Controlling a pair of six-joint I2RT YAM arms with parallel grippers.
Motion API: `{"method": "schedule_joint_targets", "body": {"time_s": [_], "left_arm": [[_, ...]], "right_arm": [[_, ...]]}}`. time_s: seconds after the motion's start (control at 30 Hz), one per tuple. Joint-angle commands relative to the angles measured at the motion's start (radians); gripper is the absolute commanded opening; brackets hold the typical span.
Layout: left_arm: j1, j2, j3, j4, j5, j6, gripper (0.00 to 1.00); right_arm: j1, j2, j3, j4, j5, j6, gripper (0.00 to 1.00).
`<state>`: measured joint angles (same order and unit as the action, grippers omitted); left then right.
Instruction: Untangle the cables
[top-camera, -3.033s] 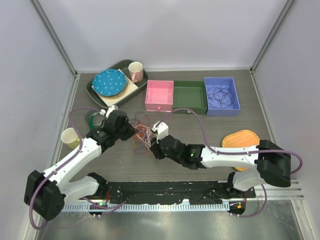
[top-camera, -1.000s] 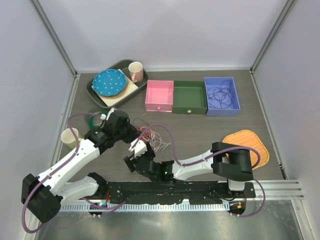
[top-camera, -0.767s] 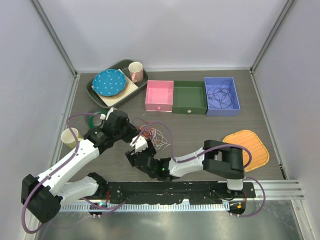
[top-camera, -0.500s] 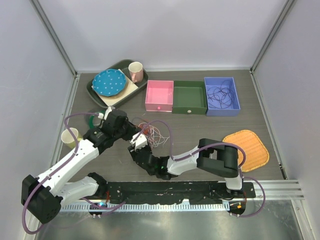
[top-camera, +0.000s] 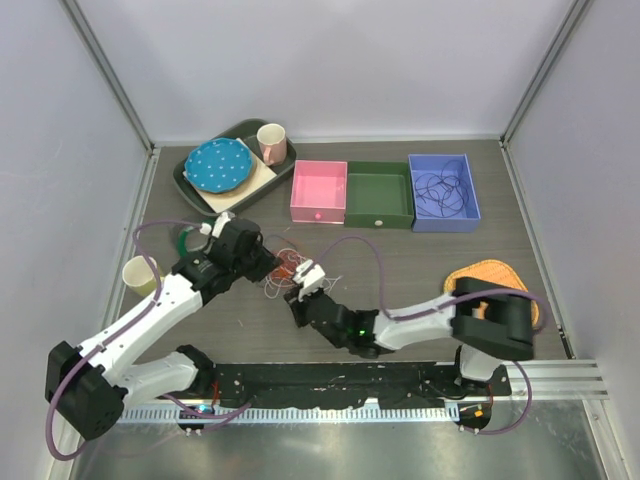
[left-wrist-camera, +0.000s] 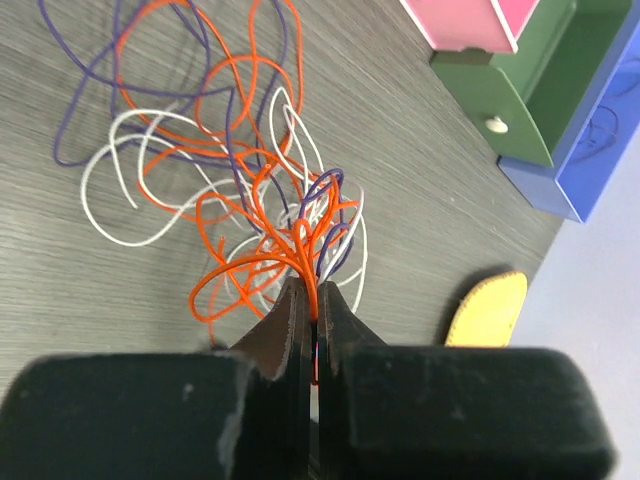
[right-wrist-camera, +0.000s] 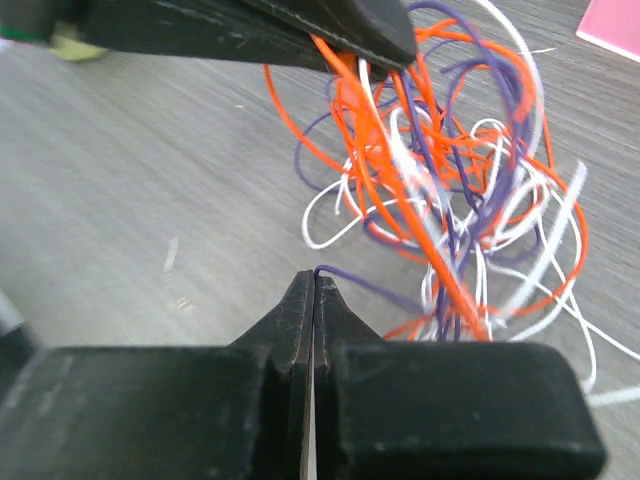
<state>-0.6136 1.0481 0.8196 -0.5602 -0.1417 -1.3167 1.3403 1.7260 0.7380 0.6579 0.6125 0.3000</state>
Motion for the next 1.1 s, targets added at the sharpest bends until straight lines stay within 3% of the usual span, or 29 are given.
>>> {"method": "schedule_joint_targets", "body": {"time_s": [0.0,0.17,0.43,0.7,1.07], "left_arm": [[0.05,0.026,0.078,-0.049,-0.154,0.073,0.0],[0.136,0.096,0.055,-0.035,-0.184,0.122,0.0],[0.184,0.133,-0.025,0.006,-0.125,0.16,0.0],[0.189,0.081,-0.027,-0.033,-0.084,0.272,0.02],[0.189,-0.055,-0.114,-0.171,-0.271,0.255,0.0]], "right_arm": [[0.0,-0.297,-0.121,-0.09,-0.147,0.165,0.01],[-0.007,-0.56,-0.192,-0.242,-0.123,0.209,0.01],[-0.134,-0.933,-0.204,-0.457,0.102,0.206,0.01],[-0.213,-0.982,-0.097,-0.564,0.322,0.107,0.01],[-0.257,-0.97,0.121,-0.616,0.785,-0.113,0.01]]}}
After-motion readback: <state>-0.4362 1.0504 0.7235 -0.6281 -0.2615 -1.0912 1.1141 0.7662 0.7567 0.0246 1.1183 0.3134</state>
